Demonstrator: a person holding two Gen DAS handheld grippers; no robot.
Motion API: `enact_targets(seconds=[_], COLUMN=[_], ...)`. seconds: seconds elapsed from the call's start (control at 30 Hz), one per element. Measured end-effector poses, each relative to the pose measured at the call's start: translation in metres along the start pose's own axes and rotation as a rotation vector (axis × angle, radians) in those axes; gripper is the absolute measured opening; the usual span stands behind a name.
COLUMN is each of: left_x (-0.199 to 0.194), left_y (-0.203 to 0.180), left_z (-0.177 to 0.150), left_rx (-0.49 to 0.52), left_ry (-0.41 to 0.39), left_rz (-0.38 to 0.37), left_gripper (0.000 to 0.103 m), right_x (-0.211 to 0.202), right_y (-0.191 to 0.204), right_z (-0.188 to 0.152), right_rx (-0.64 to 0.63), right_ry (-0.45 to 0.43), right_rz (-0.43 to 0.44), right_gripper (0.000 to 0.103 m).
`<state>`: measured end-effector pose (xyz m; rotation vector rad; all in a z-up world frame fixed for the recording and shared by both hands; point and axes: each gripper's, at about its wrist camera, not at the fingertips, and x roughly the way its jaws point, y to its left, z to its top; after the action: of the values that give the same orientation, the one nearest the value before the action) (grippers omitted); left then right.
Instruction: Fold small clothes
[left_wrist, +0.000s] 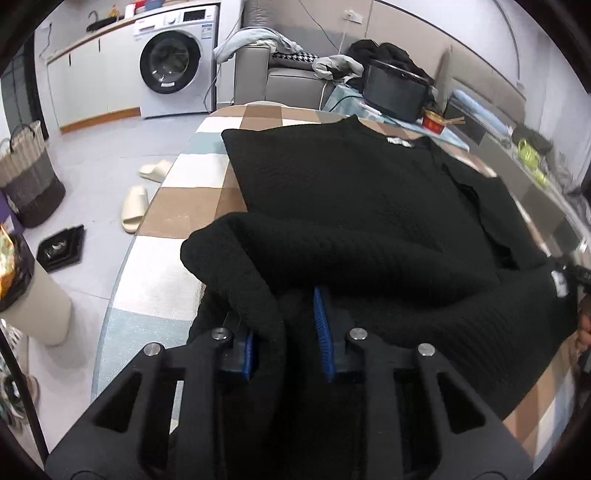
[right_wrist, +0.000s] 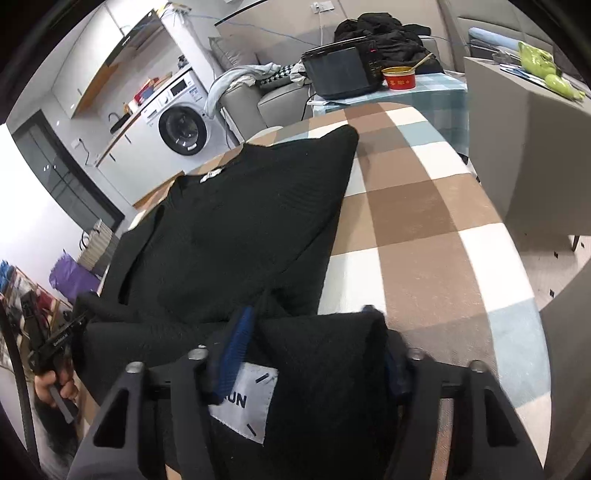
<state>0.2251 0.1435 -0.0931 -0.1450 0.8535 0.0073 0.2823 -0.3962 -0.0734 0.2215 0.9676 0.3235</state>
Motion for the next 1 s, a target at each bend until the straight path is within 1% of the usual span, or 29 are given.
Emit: enact_targets(seconds=[0.07,0.13,0.2,0.27,0.4,0.53,0.73,0.87,0.93,1.0], left_x=[0.0,-0.001,-0.004,-0.01,-0.028,-0.053,-0.092,-0.099,-0.1,-0.096], left_y=[-0.002,-0.004,-0.01,-0.015,-0.021,-0.025,-0.017,-0.011,-0.007,-0.007], left_z=[-0.003,-0.005,-0.009,-0.016,-0.035,-0.065,-0.111,-0.118,-0.114,-0.105], left_rx=[0.009,0.009,0.038,0.055,0.066,0.073,0.028,0.012,-0.012,-0.019], left_ry=[0.002,0.004,0.004,0.004,0.004,0.01,0.02,0.006,-0.009,-0.014], left_rz=[-0.007,-0.011,0.003,0.018,0.024,0.05,0.003,-0.001,-0.004,-0.015], left_gripper=[0.021,0.02,0.02,0.02,0.019,0.019,0.019,0.02,0.02,0.023], right_x=[0.002,0.003,0.002,-0.001,-0.011,-0.032,-0.065,-0.067,-0.065,-0.067], right_y=[0.008,0.01,0.011,0.012,0.016,0.02,0.023,0.02,0.017,0.018], right_z=[-0.002,-0.004,-0.006,-0.011,-0.028,-0.057,-0.099,-0.099,-0.095,-0.094], right_rx=[-0.053,-0.066,-0.072,-0.079,-0.089,-0.113,-0.143,-0.114,-0.089,-0.082], right_ry=[0.018,0.041,0.055,0.058,0.058,0.065,0.074,0.075,0.075,0.069], right_rz=[-0.01,-0.005,0.004,0.011,0.016,0.032,0.071,0.085,0.085,0.084], right_gripper=[0.039,0.036,0.035,0.035,0.035,0.035,0.035,0.037,0.041,0.041])
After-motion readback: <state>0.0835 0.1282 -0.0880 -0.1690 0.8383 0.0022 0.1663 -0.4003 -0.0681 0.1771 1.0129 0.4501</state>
